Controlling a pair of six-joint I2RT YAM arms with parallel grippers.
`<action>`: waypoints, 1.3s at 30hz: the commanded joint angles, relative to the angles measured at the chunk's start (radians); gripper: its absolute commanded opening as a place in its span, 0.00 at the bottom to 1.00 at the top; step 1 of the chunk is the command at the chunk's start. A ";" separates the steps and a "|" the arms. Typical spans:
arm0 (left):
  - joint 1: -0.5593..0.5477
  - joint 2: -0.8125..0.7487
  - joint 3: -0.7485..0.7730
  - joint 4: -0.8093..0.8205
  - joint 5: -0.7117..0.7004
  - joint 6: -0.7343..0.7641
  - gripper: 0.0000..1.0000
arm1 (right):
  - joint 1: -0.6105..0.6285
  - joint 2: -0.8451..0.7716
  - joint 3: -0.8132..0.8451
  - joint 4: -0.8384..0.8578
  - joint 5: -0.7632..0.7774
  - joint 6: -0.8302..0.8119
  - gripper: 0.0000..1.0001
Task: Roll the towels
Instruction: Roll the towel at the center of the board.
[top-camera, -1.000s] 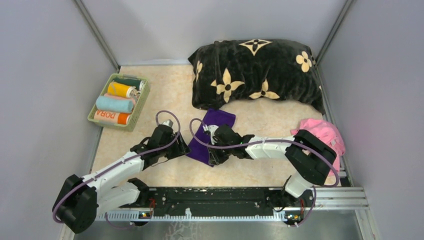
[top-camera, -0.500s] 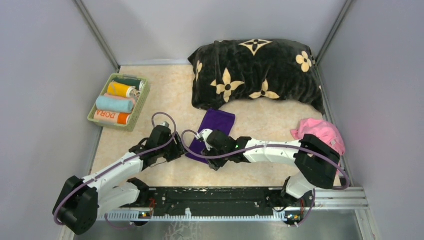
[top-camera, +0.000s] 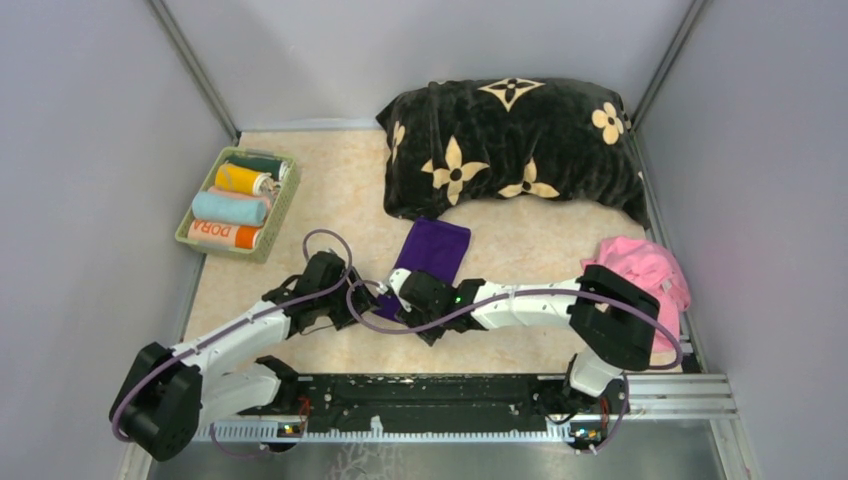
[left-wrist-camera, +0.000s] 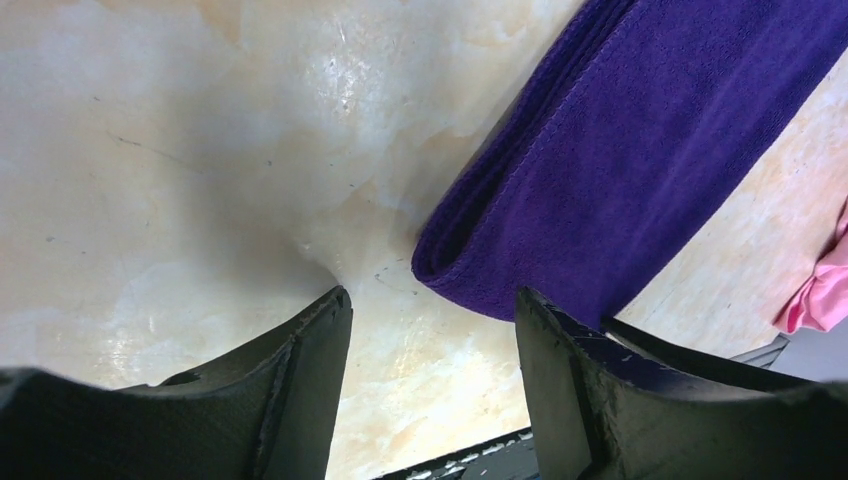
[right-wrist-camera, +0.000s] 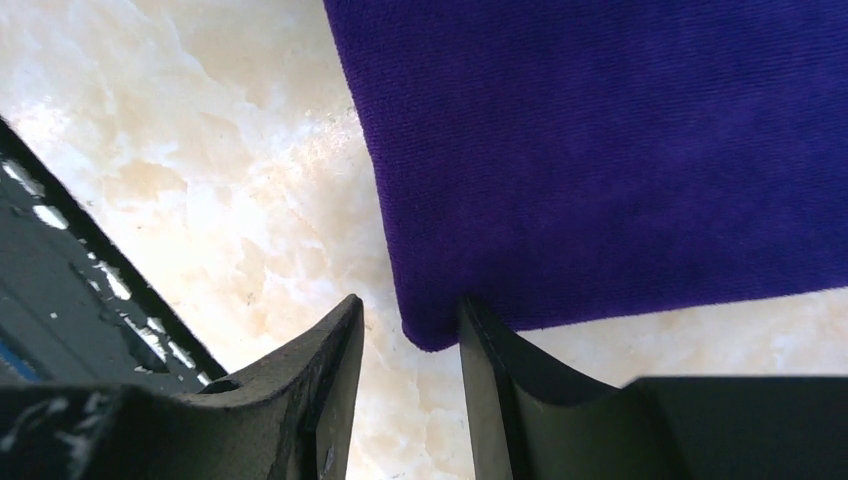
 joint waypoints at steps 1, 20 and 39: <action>0.007 0.030 0.037 -0.019 0.008 -0.027 0.68 | 0.027 0.054 0.025 0.016 0.035 -0.021 0.40; 0.004 0.023 0.017 -0.025 0.060 -0.166 0.69 | 0.039 0.124 0.094 -0.005 -0.010 0.118 0.02; -0.002 0.113 -0.001 0.013 -0.068 -0.263 0.49 | 0.040 0.140 0.111 0.035 -0.045 0.206 0.01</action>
